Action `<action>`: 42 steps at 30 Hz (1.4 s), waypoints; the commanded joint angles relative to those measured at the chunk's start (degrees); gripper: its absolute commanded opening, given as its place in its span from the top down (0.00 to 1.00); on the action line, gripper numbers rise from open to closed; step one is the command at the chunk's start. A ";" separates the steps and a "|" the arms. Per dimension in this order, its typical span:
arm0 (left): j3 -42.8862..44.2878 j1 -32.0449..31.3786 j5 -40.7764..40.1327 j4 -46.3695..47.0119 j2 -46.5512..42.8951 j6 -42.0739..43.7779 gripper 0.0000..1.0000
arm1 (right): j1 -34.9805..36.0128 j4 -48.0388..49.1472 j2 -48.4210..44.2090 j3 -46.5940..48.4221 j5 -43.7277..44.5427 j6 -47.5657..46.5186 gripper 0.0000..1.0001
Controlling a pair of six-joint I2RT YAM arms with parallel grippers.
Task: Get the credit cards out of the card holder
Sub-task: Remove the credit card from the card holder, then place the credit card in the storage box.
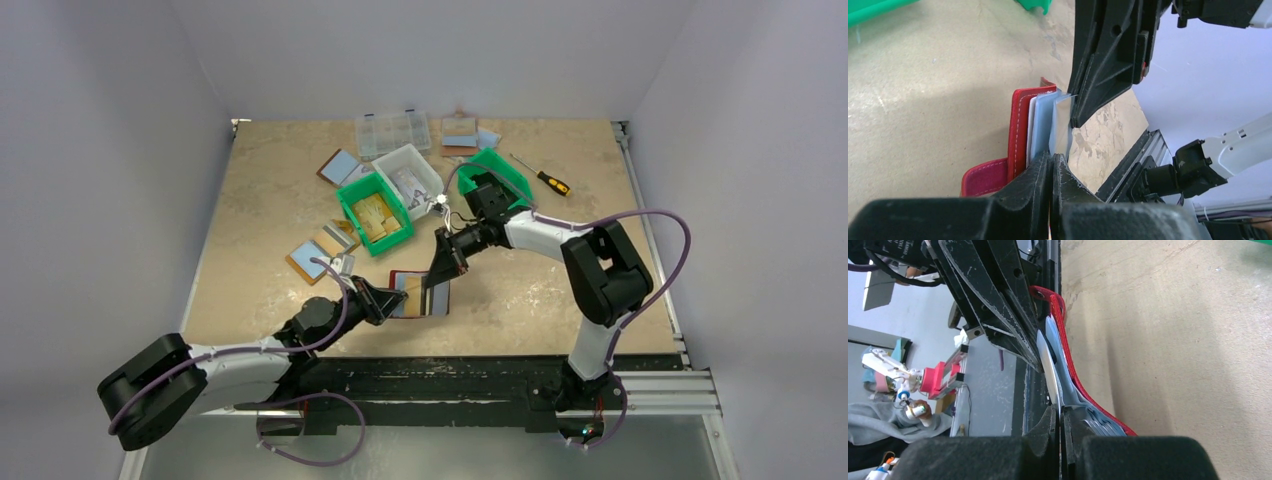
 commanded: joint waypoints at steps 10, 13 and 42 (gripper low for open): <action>-8.92 1.26 -8.73 -1.97 -0.14 -4.64 1.00 | -0.71 -4.23 4.24 1.17 9.22 -3.55 1.00; -8.70 1.31 -8.86 -2.65 0.94 -4.94 1.00 | -0.71 -5.90 4.52 1.93 10.20 -5.12 1.00; 0.77 1.40 -6.89 -54.25 -17.21 -20.54 0.82 | 3.92 -29.65 -5.21 30.32 25.83 -63.69 1.00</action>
